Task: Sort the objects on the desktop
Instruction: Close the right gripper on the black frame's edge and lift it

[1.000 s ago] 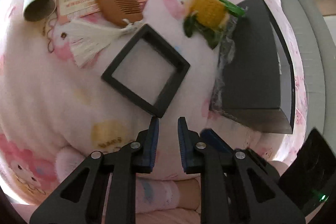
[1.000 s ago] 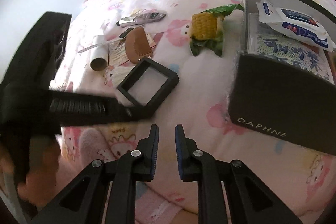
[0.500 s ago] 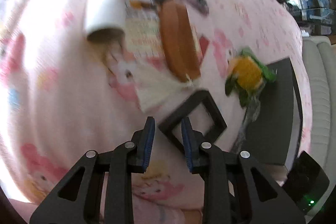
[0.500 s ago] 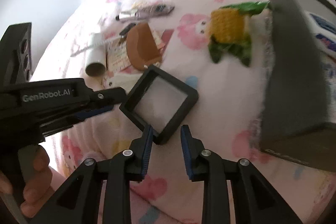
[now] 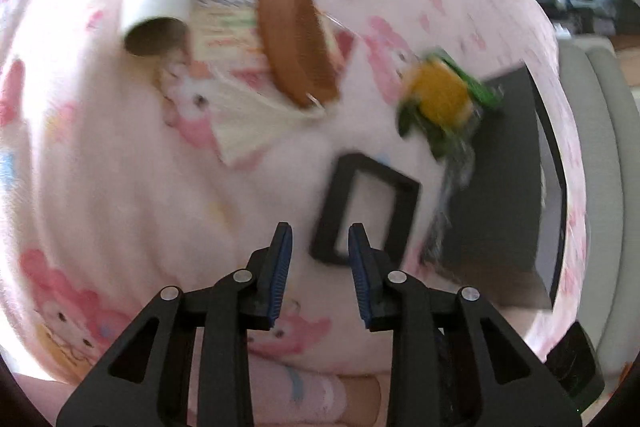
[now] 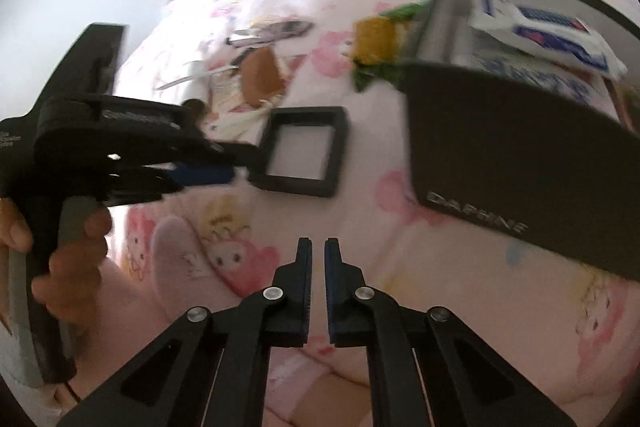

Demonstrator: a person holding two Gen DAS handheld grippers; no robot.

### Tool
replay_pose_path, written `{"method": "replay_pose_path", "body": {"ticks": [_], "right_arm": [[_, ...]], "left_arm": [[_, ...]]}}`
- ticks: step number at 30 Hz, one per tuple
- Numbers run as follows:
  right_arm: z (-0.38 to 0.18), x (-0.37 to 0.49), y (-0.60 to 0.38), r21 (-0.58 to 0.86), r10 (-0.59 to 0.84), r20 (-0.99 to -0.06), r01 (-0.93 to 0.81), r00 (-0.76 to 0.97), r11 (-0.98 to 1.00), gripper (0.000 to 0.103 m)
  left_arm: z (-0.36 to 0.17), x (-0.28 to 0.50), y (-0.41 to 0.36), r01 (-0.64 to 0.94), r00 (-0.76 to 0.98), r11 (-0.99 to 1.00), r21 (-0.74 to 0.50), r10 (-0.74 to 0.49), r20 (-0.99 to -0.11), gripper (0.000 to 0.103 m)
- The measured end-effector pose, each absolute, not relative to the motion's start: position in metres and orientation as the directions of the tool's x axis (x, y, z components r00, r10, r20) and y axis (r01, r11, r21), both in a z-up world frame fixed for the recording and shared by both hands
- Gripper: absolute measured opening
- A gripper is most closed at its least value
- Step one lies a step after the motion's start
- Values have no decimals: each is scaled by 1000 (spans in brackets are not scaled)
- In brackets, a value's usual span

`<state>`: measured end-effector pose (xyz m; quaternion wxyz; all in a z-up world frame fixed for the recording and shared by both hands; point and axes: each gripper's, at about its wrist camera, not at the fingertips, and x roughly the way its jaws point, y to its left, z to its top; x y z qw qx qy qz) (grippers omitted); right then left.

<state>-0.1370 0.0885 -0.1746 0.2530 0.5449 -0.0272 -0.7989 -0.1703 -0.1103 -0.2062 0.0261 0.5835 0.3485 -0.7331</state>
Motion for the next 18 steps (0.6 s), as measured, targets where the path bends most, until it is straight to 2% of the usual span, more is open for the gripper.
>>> {"method": "replay_pose_path", "body": {"ticks": [7,11,15,18], "right_arm": [[-166,-166,65,317,-438,-840,368,-319,-874,6],[-189,-185,42,279,-391,-874,360,-289,-890,8],[-195,-184,42,329,-438,-857,367,-270,-870,7],[-186,-175,46,374,-491,-832,392,-260,-841,3]], "left_arm": [[-216,-184,-102,449,-319,-744,-494,383,-867,28],[-222,-192,-99,440,-294,-764,-472,374,-880,28],[-221,-191,-97,432,-291,-773,-465,369,-883,26],[-217,-192,-79,347,-269,-797,-494,420,-867,24]]}}
